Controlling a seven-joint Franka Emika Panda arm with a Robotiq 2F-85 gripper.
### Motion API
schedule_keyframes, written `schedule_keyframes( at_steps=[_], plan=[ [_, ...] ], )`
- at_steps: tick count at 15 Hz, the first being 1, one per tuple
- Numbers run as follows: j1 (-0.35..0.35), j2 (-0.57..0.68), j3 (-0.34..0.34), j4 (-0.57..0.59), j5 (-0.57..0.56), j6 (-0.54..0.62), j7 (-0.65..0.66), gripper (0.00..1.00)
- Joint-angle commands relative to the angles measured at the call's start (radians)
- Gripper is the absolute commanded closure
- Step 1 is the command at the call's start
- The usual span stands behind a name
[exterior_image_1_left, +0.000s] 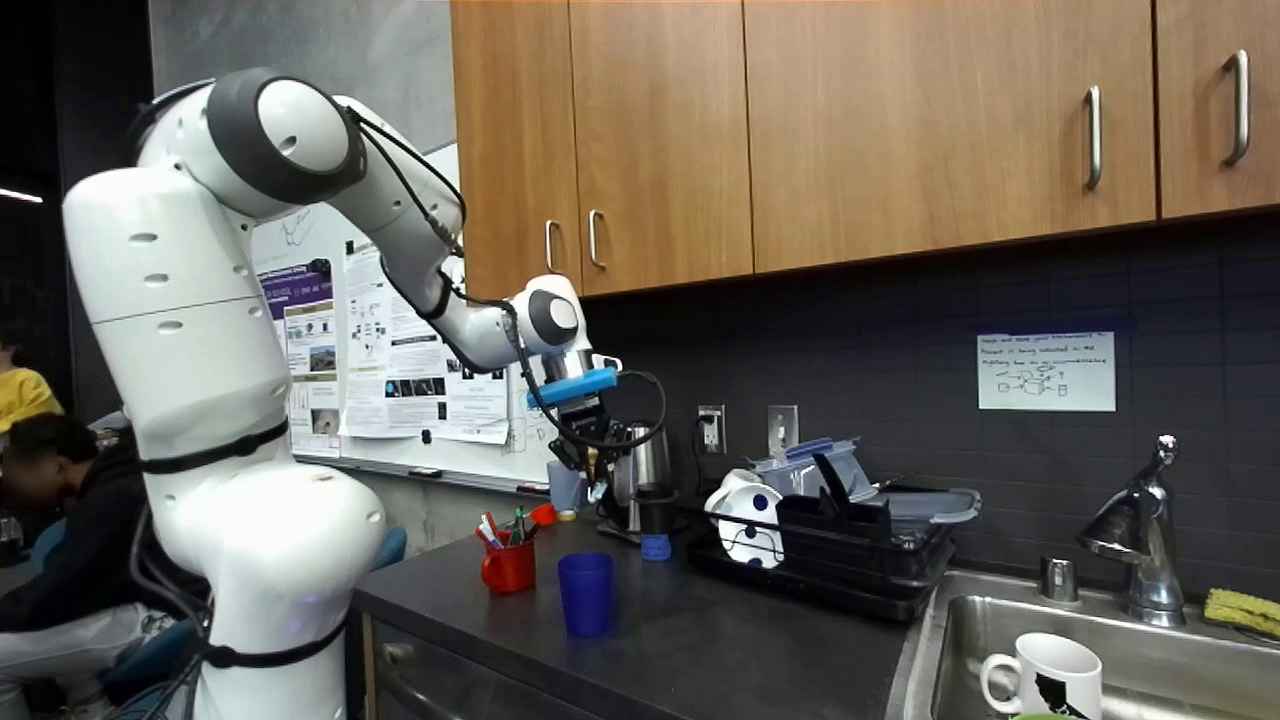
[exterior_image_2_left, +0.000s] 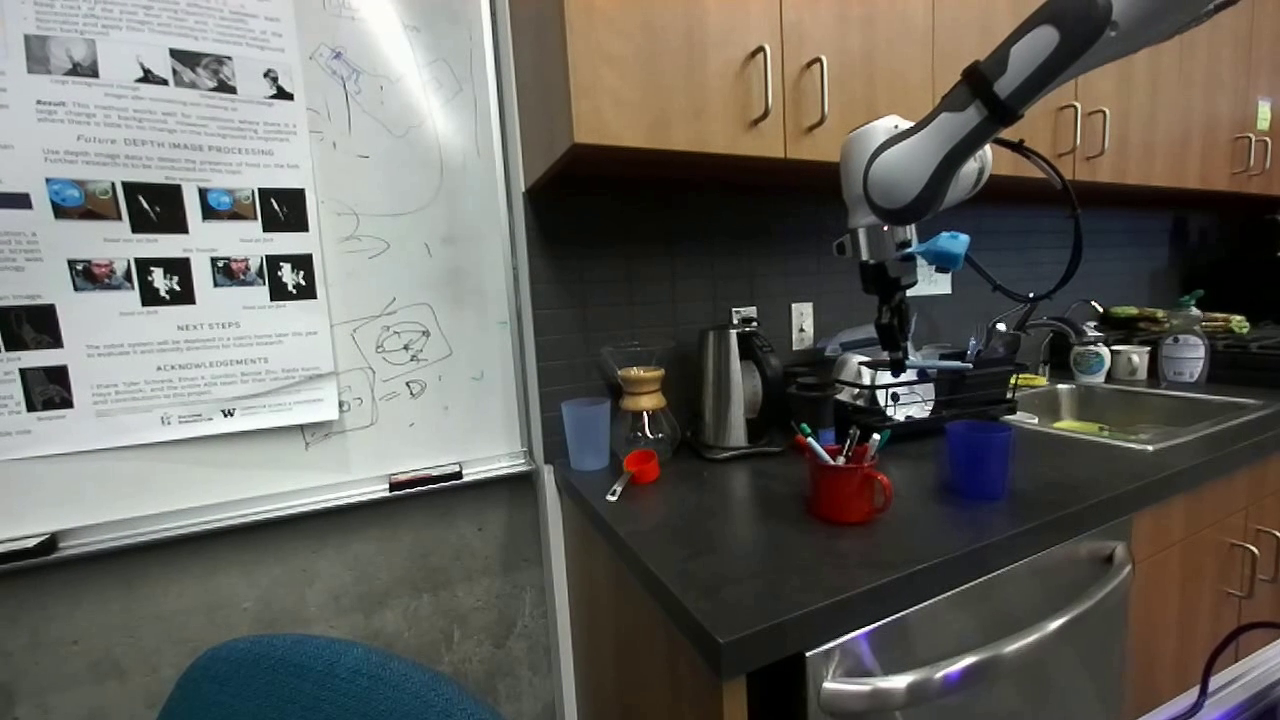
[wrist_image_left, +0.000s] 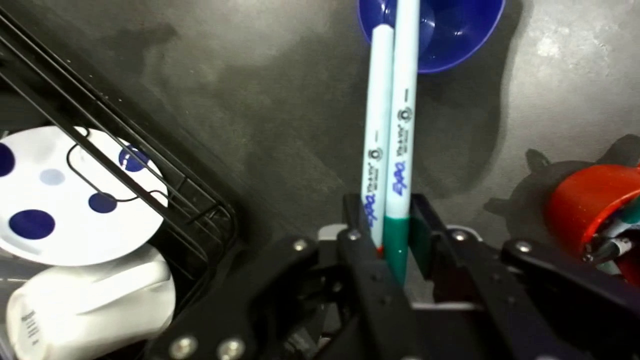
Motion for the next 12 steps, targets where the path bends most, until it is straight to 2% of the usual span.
schedule_keyframes(
  at_steps=[1, 6, 12],
  plan=[
    [-0.007, -0.032, -0.002, -0.032, 0.005, 0.014, -0.005, 0.94],
    [-0.007, -0.051, 0.002, -0.053, 0.002, -0.003, 0.004, 0.94],
    [-0.009, -0.136, -0.002, -0.117, 0.001, -0.027, 0.011, 0.94]
  ],
)
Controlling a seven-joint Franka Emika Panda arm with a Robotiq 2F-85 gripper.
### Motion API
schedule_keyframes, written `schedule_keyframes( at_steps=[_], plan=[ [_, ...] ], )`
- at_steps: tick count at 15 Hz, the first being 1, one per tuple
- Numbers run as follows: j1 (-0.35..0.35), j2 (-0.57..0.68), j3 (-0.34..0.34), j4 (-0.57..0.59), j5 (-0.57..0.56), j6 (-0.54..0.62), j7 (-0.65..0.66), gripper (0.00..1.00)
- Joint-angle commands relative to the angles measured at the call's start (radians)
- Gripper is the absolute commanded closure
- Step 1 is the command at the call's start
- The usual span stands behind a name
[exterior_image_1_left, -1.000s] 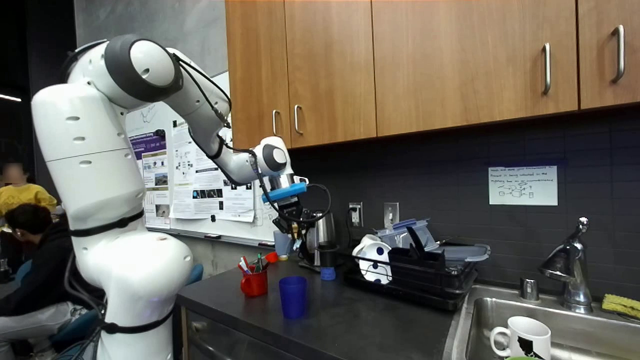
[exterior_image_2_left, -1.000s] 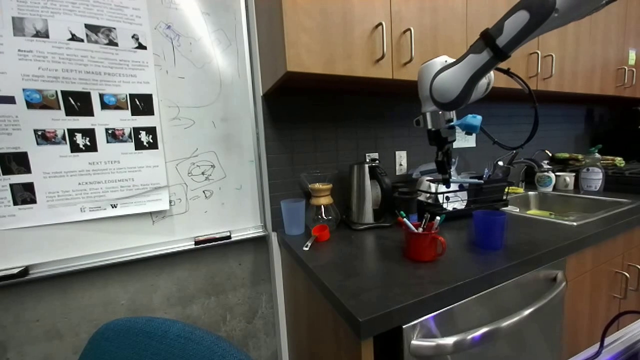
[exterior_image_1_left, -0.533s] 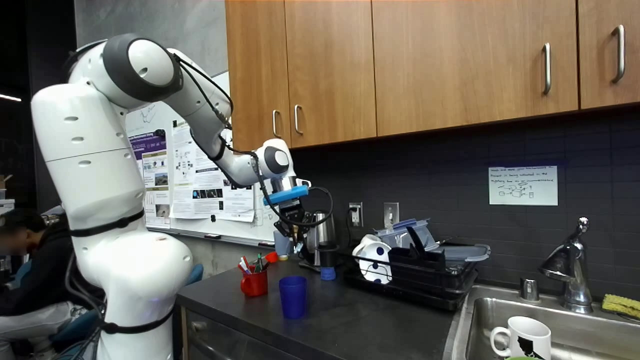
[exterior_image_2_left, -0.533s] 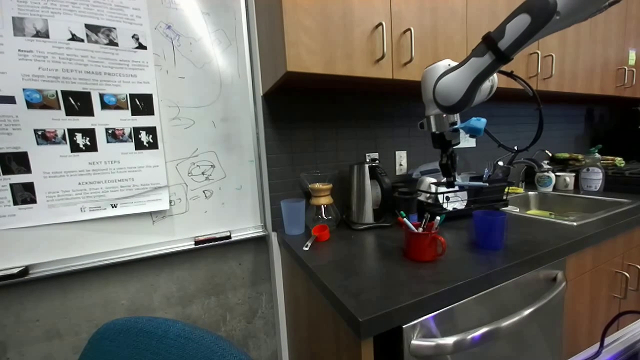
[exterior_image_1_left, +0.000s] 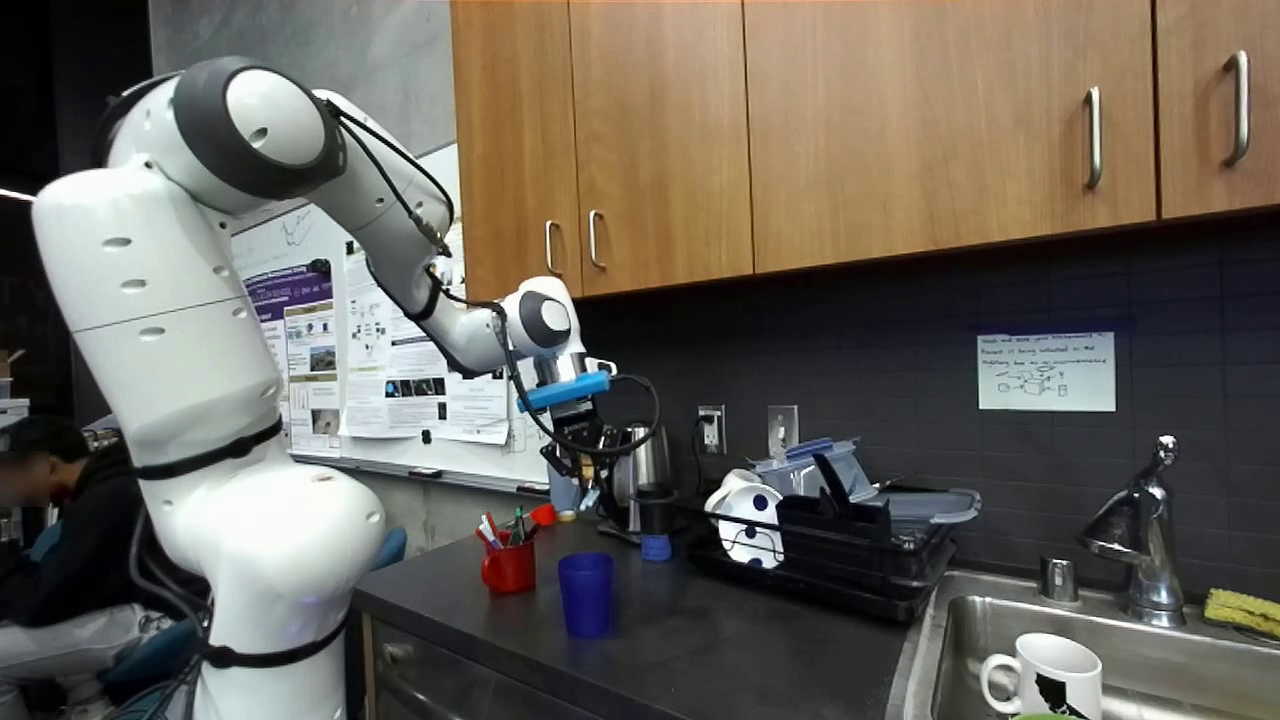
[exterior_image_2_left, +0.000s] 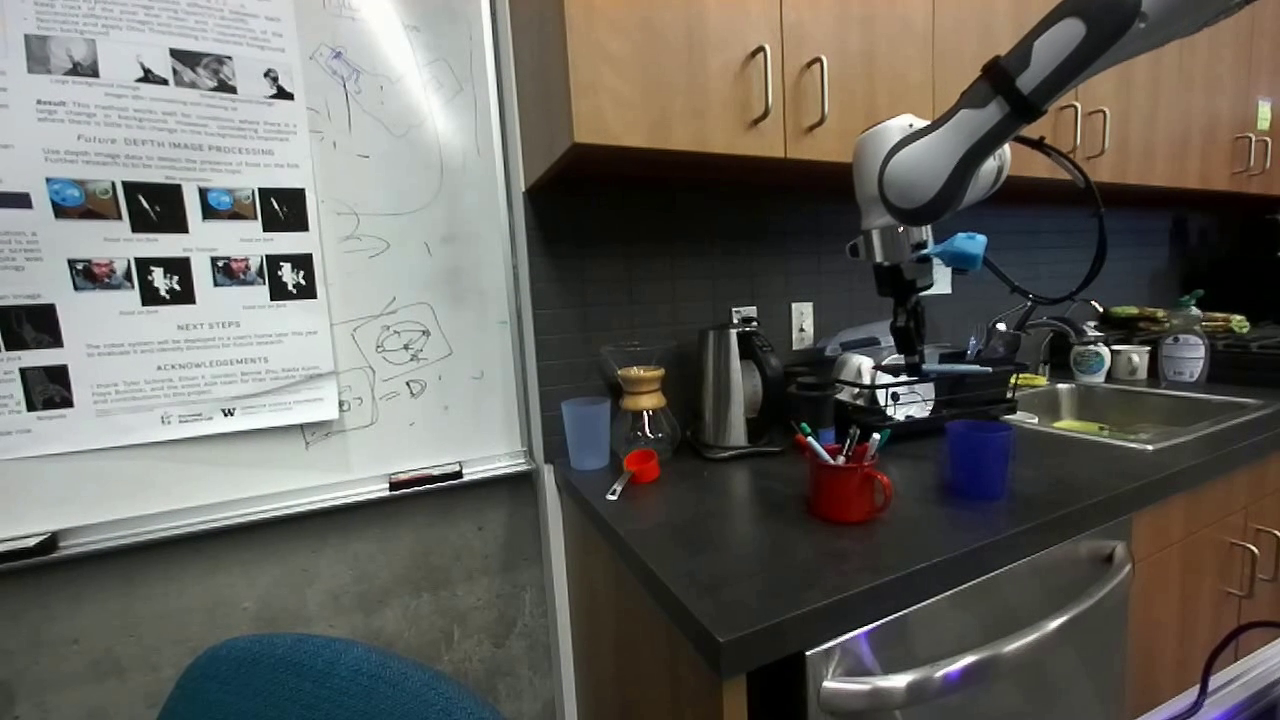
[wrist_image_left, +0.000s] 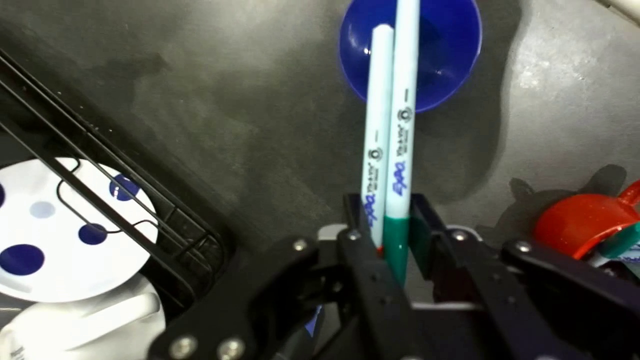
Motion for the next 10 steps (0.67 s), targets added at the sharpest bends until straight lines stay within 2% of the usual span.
schedule_keyframes(
  at_steps=[1, 10],
  plan=[
    [-0.007, -0.087, -0.001, -0.057, 0.005, -0.021, 0.006, 0.94],
    [0.006, -0.157, 0.006, -0.121, 0.015, -0.016, 0.017, 0.94]
  ],
)
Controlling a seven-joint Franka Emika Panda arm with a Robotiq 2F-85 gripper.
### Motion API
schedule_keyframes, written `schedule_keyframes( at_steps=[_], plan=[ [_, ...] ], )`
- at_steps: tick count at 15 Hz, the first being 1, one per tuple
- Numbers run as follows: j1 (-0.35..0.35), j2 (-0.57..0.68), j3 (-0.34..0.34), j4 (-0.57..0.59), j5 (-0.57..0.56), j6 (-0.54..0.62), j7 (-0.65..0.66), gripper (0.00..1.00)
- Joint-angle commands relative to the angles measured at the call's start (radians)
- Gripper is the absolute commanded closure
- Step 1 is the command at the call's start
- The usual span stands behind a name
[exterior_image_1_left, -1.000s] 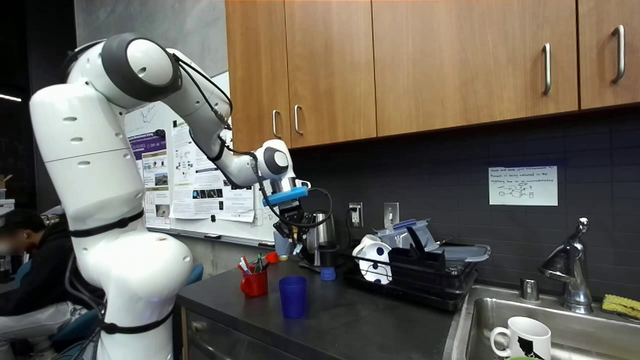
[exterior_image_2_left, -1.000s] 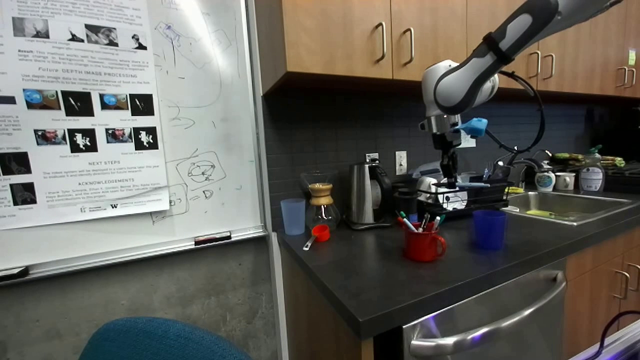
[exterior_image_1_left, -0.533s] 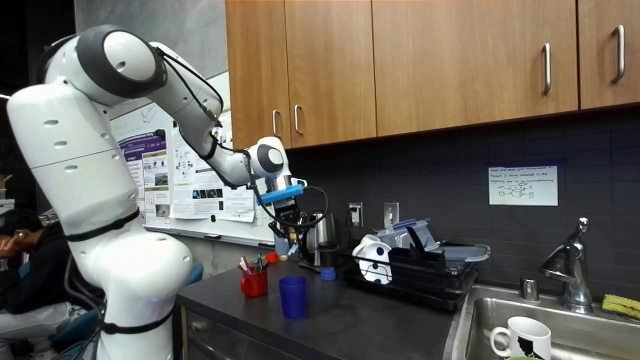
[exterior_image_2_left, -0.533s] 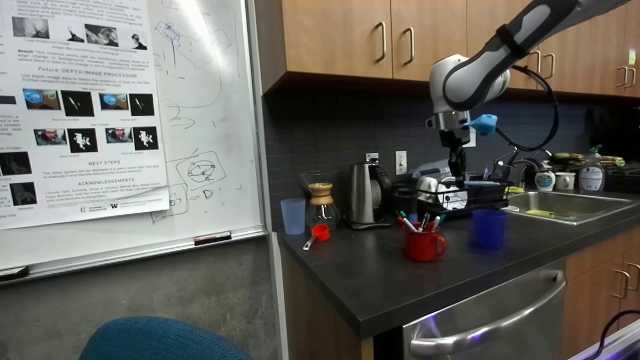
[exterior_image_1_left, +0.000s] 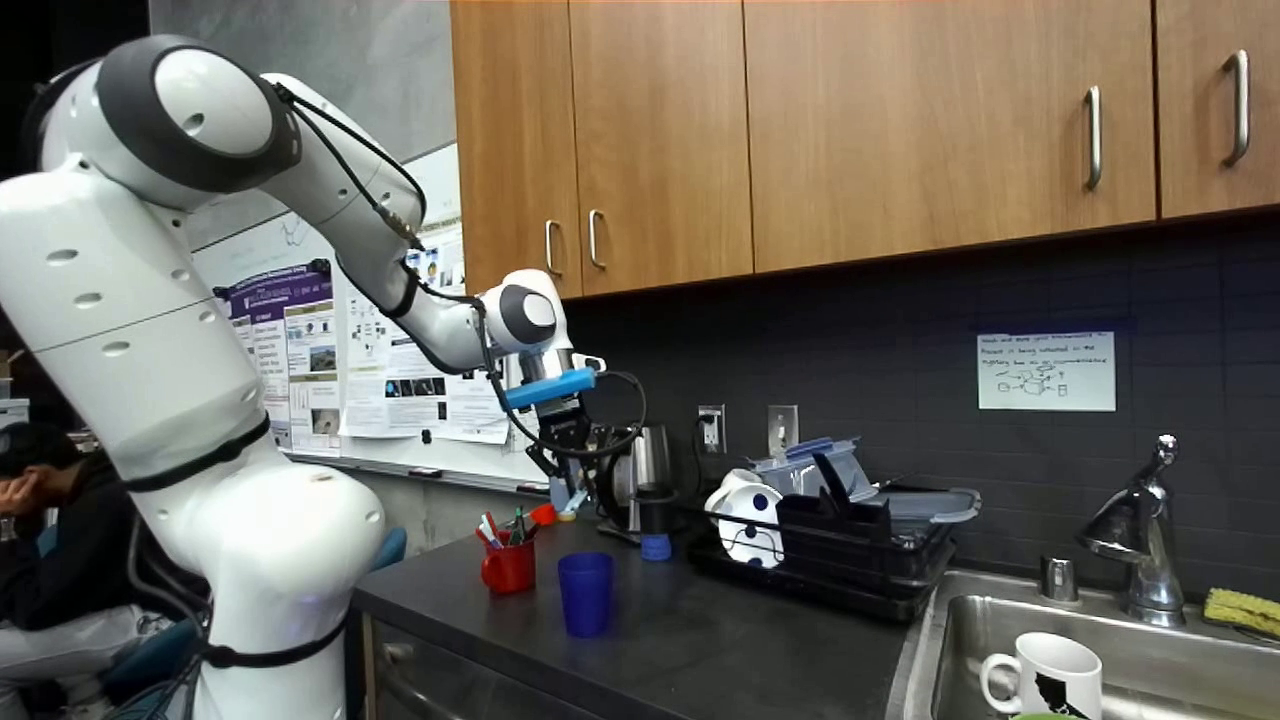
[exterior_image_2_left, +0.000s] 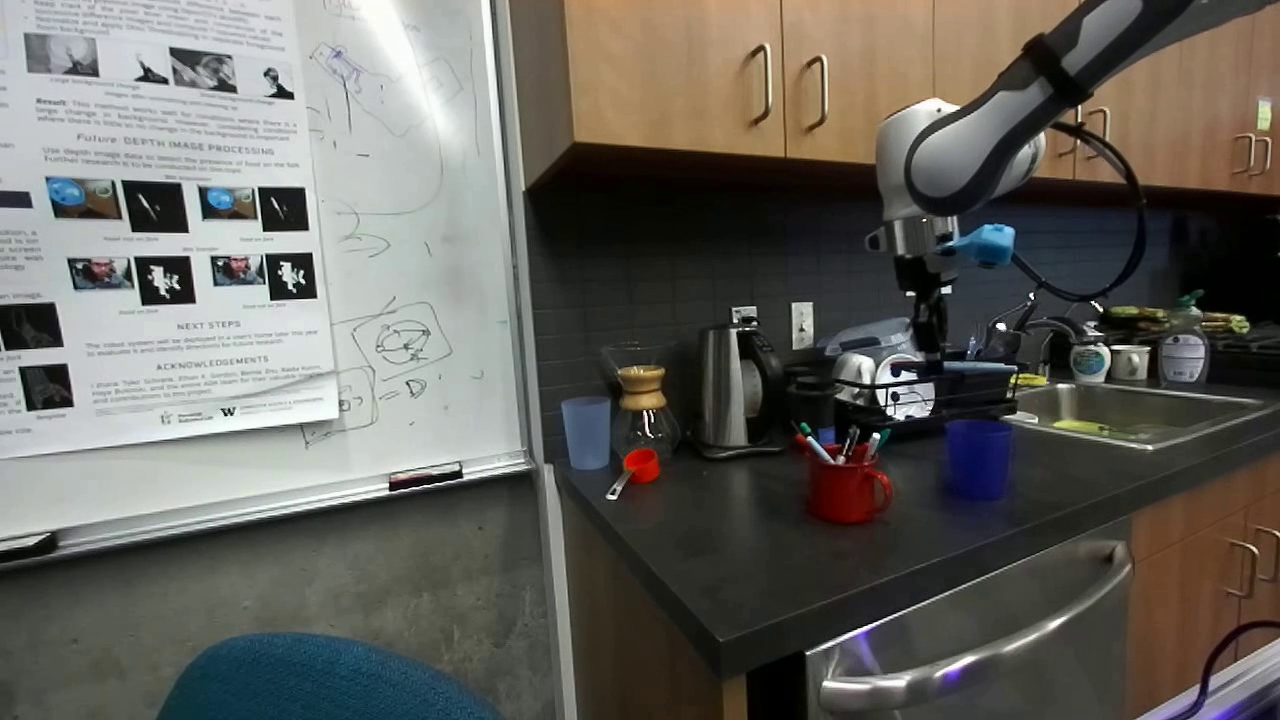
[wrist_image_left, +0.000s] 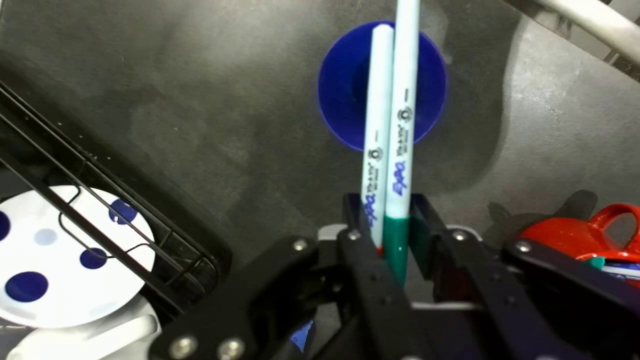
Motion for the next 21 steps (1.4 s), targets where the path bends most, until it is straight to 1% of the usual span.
schedule_keyframes(
  at_steps=[1, 13, 14, 17, 21],
  plan=[
    [0.002, -0.005, 0.001, -0.004, 0.0, -0.002, 0.0, 0.75],
    [0.004, -0.017, 0.003, -0.014, 0.0, -0.002, 0.005, 0.75],
    [0.004, -0.017, 0.003, -0.014, 0.0, -0.002, 0.005, 0.94],
    [-0.016, -0.006, -0.022, 0.005, 0.001, -0.005, -0.005, 0.94],
    [-0.07, 0.021, -0.098, 0.04, 0.004, -0.002, -0.038, 0.94]
  ],
)
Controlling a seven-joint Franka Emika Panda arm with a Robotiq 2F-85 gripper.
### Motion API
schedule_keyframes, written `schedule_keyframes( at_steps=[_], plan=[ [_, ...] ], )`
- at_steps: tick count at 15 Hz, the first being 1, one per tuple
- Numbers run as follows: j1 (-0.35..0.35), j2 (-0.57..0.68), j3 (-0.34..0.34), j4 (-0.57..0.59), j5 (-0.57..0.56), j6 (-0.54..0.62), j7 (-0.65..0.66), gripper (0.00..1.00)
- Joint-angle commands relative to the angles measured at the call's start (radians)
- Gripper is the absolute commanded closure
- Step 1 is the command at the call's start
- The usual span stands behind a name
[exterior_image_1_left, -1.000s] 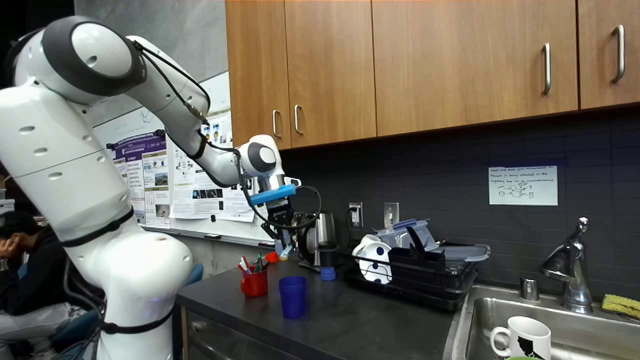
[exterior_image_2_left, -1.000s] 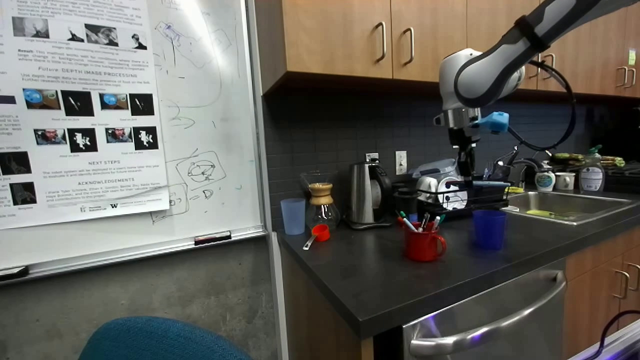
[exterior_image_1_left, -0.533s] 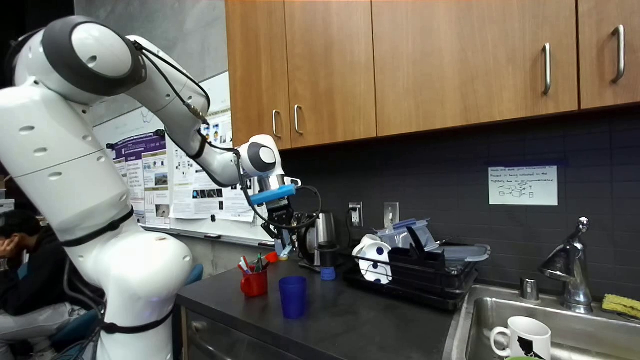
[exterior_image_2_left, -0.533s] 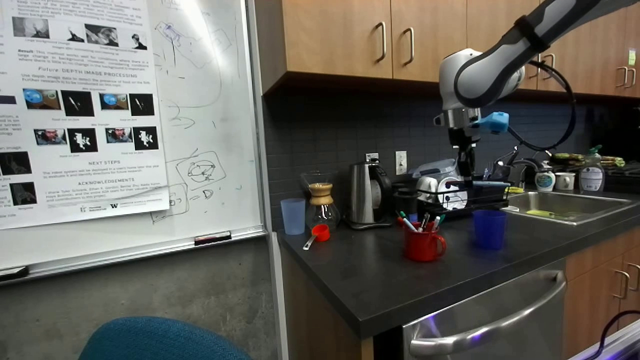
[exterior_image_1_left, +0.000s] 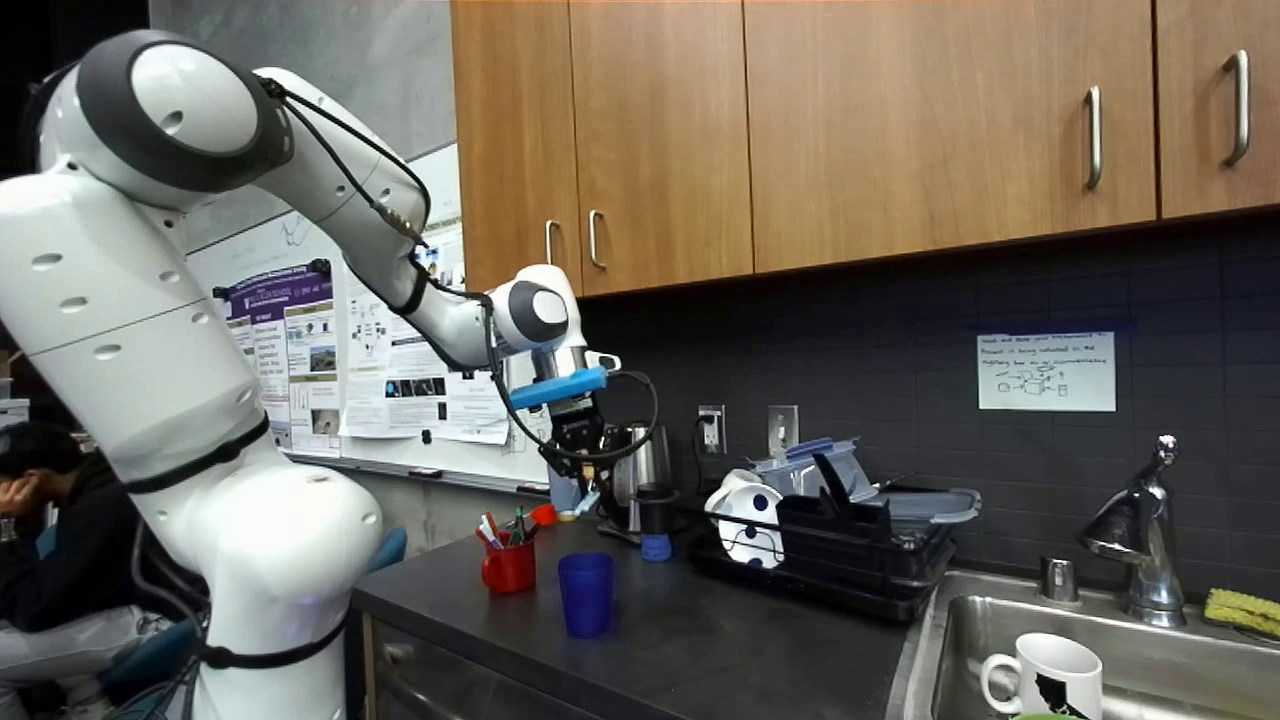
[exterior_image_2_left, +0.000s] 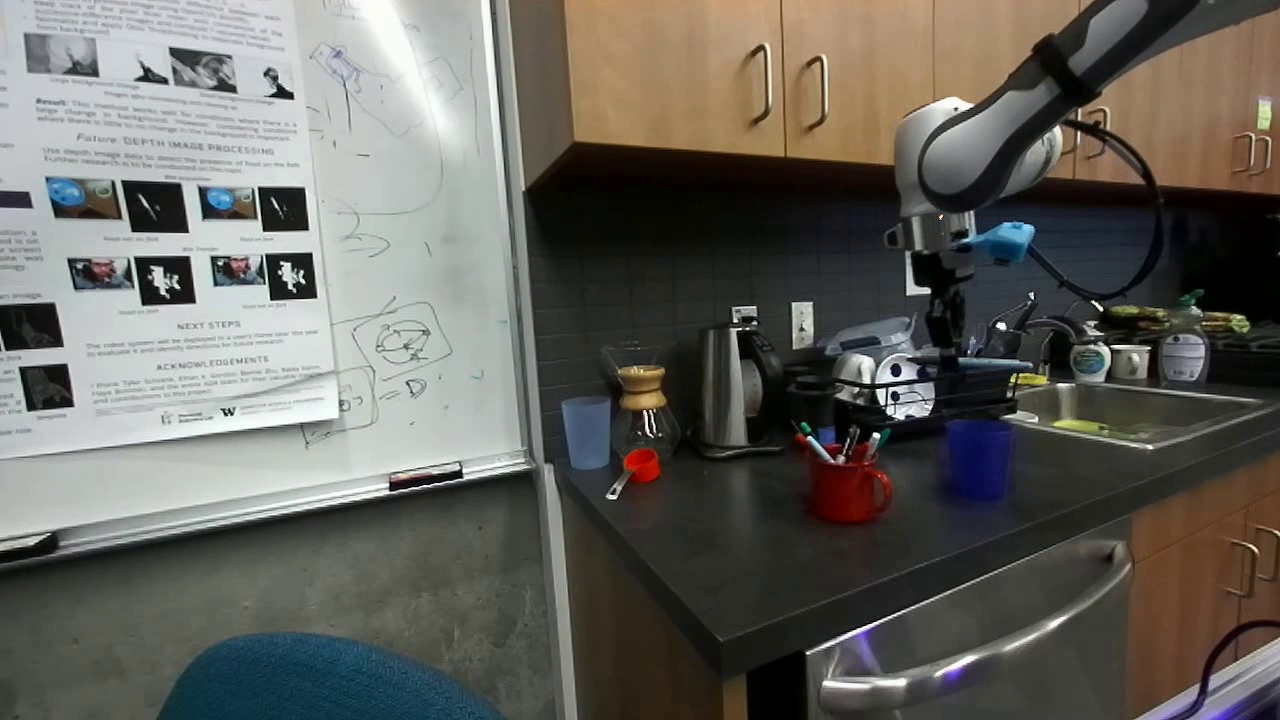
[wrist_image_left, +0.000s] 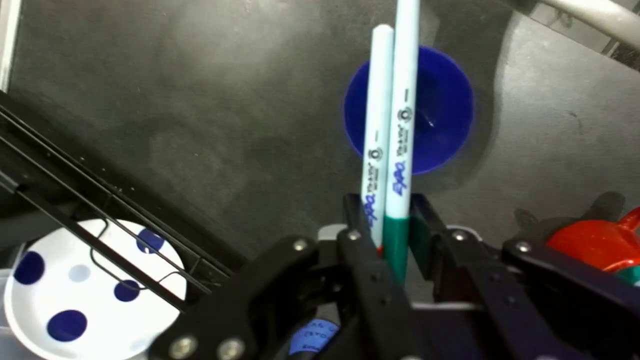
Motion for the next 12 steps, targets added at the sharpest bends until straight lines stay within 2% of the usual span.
schedule_keyframes(
  at_steps=[1, 8, 12],
  plan=[
    [-0.051, 0.041, -0.067, 0.053, 0.007, -0.002, -0.043, 0.94],
    [-0.122, 0.185, -0.189, 0.159, 0.043, 0.054, -0.121, 0.94],
    [-0.143, 0.291, -0.231, 0.214, 0.123, 0.094, -0.177, 0.94]
  ],
)
